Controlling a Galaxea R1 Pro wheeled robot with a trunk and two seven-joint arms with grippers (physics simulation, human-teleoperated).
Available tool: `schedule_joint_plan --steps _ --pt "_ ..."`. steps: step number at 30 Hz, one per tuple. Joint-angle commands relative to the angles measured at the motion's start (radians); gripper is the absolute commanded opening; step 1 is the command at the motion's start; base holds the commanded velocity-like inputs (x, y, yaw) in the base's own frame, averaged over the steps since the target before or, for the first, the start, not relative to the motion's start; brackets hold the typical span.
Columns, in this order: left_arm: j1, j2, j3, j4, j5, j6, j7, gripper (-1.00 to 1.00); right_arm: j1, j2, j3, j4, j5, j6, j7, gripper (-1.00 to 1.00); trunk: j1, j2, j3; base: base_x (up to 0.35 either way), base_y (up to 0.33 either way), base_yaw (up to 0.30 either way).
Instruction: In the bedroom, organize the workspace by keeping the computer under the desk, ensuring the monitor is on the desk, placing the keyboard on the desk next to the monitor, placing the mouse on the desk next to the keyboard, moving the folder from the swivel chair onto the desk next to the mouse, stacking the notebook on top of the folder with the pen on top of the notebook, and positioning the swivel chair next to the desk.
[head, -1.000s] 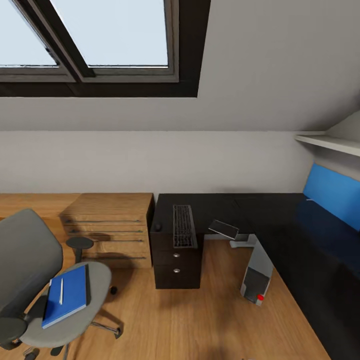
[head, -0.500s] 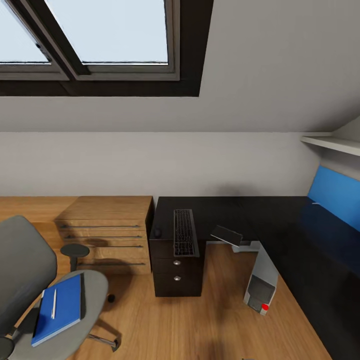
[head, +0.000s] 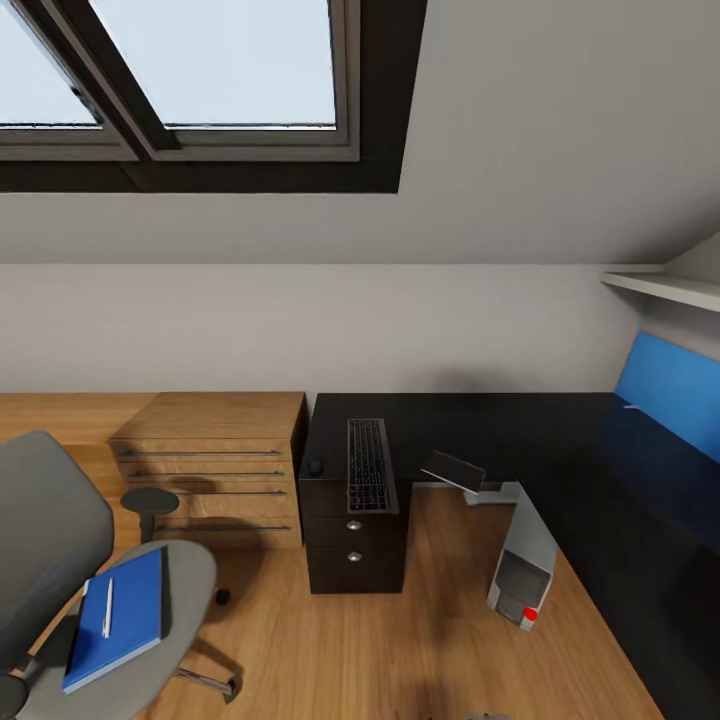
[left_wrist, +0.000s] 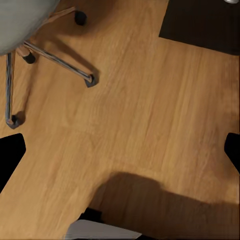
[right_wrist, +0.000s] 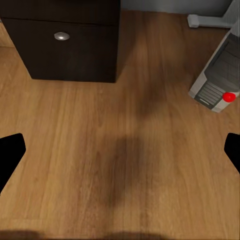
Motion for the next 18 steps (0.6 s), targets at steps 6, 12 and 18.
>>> schedule_joint_plan --steps 6,12,18 --pt "0.000 -0.004 -0.001 -0.178 0.018 0.135 0.022 1.00 -0.004 0.001 -0.006 -0.163 -0.065 0.037 -0.016 1.00 0.024 -0.044 -0.021 0.000 0.000 0.000" --pt "-0.001 -0.017 0.126 -0.523 0.073 0.540 0.079 1.00 -0.059 0.006 -0.008 -0.411 -0.280 0.315 -0.005 1.00 0.047 -0.086 -0.040 0.000 0.000 0.000" --pt "-0.098 -0.053 0.229 -0.621 0.199 0.711 0.094 1.00 -0.121 0.002 -0.005 -0.664 -0.785 0.457 0.090 1.00 0.070 -0.128 -0.059 0.000 0.000 0.000"
